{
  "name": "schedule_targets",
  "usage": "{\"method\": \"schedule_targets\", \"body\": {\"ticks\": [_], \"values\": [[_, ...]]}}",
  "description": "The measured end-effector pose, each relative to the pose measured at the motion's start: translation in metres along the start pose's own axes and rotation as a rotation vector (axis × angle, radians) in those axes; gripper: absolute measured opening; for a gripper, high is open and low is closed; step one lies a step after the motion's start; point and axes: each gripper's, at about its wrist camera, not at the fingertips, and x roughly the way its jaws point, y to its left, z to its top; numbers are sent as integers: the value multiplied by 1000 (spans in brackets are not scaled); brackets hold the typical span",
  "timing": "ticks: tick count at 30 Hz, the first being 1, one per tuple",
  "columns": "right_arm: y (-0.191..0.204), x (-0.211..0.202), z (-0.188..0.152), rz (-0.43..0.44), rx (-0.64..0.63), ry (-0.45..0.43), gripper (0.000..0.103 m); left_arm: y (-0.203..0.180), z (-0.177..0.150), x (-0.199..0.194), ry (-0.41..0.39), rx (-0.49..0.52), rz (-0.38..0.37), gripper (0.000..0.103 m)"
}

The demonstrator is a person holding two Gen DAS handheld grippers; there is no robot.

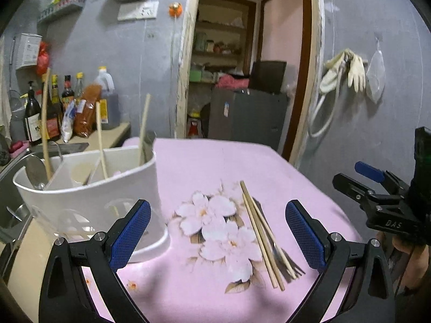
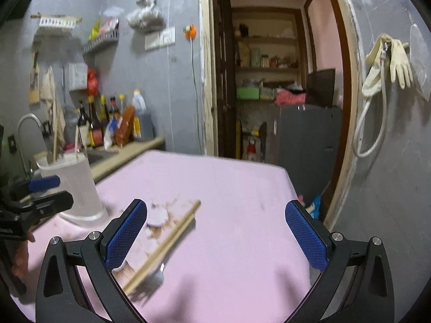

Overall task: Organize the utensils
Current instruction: 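Move both grippers back toward the remaining chopsticks and metal fork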

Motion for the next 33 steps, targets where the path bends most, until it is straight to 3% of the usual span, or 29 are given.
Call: {"method": "schedule_targets", "body": {"ticks": [9,14,20,25,33], "values": [[-3,25,-17,9,-4,166,98,-5,-15,39,182,28,-7,98],[-1,38,-25,29,-10,253,79,1,-19,57,277,-7,-37,96],[8,59,-35,63,-44,370,59,7,-21,70,351,-22,-38,76],[20,75,-39,92,-84,433,53,11,-21,75,387,-49,-45,64],[34,91,-36,120,-128,471,52,14,-18,78,413,-74,-64,55]]}}
